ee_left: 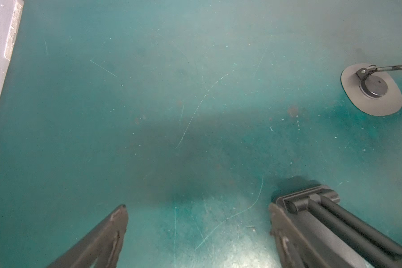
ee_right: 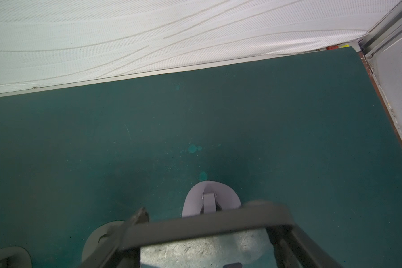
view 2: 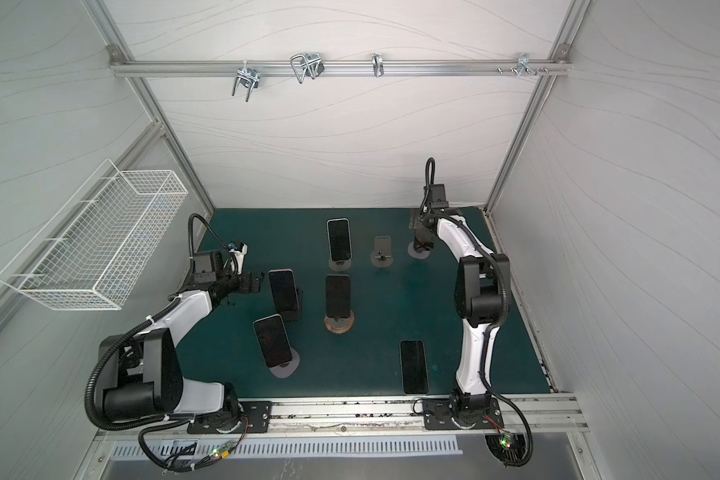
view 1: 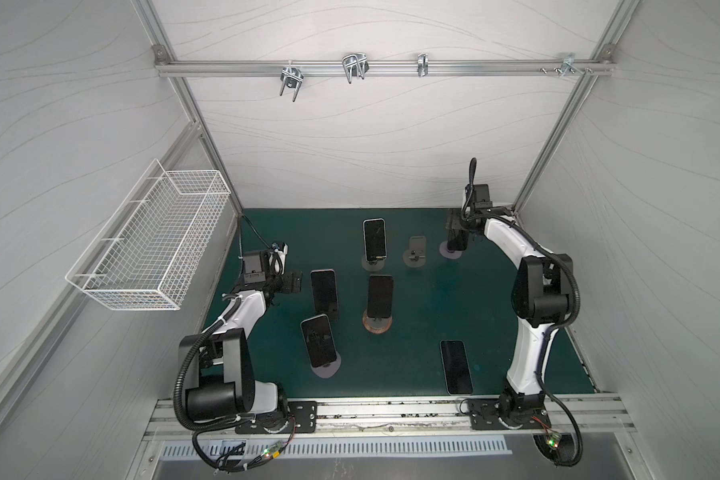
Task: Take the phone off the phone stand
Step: 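Close the right gripper on the phone's top edge and lift it off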
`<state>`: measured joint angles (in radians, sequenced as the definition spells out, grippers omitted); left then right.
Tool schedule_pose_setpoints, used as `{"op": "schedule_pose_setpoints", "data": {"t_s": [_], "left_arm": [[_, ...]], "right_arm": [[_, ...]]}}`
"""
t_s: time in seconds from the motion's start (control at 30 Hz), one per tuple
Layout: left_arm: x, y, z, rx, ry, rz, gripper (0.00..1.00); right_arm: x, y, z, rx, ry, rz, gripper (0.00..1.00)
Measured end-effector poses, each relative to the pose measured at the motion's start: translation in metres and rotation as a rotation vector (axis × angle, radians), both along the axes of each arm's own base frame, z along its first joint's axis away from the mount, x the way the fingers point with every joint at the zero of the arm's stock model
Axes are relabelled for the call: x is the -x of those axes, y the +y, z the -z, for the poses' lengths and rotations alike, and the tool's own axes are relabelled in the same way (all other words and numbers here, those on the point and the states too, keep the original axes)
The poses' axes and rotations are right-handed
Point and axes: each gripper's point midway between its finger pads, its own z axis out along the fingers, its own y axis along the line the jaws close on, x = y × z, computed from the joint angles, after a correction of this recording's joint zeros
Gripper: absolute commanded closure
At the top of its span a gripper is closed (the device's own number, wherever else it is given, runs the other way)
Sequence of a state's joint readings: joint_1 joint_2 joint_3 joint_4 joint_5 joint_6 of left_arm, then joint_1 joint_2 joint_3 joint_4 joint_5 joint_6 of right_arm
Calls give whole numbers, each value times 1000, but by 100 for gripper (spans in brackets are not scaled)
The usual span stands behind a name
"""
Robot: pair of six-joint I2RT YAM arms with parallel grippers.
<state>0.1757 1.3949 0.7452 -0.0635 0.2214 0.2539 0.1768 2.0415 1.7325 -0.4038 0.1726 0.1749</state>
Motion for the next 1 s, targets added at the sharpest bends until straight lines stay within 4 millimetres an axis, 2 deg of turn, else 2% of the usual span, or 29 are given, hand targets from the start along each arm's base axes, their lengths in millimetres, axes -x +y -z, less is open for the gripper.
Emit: {"op": "schedule_pose_setpoints", "data": {"t_s": [1.0], "left_arm": [[0, 0, 0, 0, 0, 1, 4]], "right_arm": [[2, 4, 2, 32, 5, 2, 30]]}}
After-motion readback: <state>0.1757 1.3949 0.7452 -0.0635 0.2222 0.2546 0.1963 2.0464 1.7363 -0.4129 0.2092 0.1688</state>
